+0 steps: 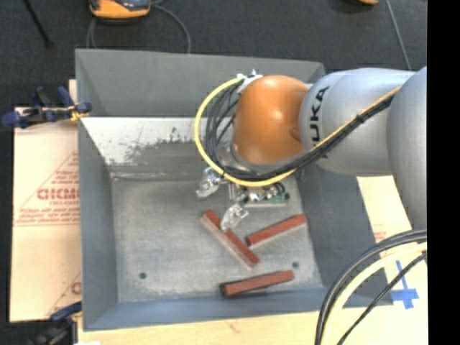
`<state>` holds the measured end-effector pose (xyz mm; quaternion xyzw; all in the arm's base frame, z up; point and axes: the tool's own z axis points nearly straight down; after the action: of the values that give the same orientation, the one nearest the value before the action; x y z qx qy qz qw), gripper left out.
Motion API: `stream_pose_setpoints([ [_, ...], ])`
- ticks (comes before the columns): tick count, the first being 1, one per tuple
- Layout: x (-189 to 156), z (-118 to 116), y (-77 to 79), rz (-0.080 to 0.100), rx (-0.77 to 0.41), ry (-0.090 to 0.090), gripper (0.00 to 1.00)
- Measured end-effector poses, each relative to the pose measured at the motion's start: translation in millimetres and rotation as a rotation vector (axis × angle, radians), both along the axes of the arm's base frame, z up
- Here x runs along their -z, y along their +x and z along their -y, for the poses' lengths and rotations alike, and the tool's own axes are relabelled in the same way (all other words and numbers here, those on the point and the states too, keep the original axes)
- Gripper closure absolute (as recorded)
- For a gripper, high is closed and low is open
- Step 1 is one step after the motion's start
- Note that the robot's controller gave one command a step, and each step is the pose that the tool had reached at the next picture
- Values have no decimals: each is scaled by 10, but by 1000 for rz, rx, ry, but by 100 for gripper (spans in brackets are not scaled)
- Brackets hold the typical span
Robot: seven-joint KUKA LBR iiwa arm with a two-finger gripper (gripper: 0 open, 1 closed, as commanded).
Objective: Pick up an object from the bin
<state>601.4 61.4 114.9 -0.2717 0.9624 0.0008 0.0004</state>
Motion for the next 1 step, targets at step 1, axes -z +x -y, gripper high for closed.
stream_pose_setpoints([
  [1, -339, 56, 50, 8, 23, 0, 0],
])
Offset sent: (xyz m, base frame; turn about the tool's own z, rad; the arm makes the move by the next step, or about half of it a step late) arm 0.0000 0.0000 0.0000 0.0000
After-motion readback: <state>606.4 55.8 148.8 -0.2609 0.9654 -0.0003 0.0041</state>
